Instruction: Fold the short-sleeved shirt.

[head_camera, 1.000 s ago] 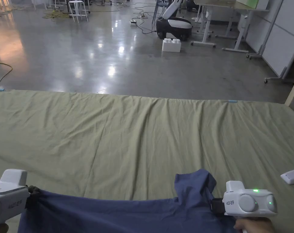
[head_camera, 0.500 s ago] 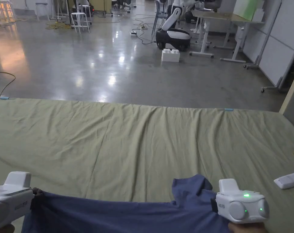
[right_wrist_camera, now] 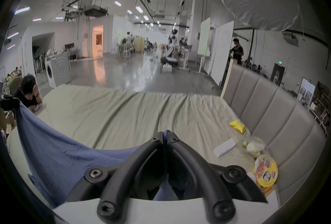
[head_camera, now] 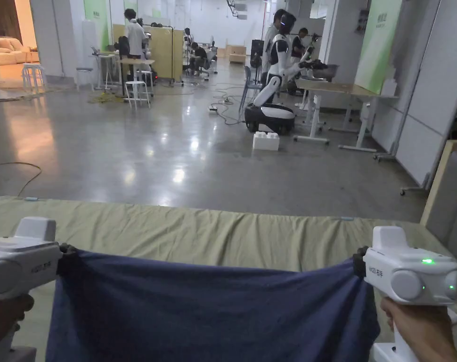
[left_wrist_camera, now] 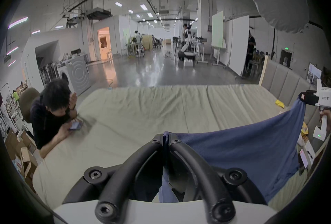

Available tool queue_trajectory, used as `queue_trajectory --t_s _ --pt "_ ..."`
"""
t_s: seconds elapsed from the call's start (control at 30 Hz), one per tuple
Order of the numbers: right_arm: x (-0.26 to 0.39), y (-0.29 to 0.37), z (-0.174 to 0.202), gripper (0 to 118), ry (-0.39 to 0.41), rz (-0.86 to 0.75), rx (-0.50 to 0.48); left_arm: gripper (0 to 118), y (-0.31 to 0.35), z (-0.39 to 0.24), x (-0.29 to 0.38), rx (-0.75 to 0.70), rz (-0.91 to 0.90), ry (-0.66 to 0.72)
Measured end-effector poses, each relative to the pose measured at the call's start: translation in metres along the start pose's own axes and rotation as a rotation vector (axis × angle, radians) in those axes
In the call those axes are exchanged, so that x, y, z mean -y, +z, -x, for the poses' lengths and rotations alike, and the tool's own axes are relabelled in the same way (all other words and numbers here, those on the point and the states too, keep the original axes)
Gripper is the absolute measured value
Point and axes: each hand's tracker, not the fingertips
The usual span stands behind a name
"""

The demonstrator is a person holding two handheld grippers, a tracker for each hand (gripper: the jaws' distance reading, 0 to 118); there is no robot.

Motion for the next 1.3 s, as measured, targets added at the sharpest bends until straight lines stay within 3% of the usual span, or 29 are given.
queue_trajectory --t_s 0.4,0.47,0.6,0.87,1.1,1.3 --pt "-0.139 0.063 -0.010 3 0.057 -0.270 0.048 4 0.051 0.017 -0.118 -0.024 -0.175 0.025" --pt "-0.158 0.065 -0.014 3 0.029 -0.271 0.053 4 0.055 0.018 -0.136 -0.033 -0.197 0.018" --pt "-0.194 0.081 -0.010 3 0.062 -0.331 0.077 4 0.060 0.023 -0.172 -0.043 -0.222 0.021" --pt "-0.254 0.094 -0.011 3 0.056 -0.380 0.118 4 0.064 0.030 -0.228 -0.082 -0.281 0.012" --pt "-0.258 0.091 -0.005 3 0.077 -0.395 0.133 4 0.062 0.026 -0.235 -0.104 -0.293 0.002" --pt "-0.210 0.071 -0.003 3 0.082 -0.339 0.119 4 0.041 0.024 -0.196 -0.099 -0.239 0.008"
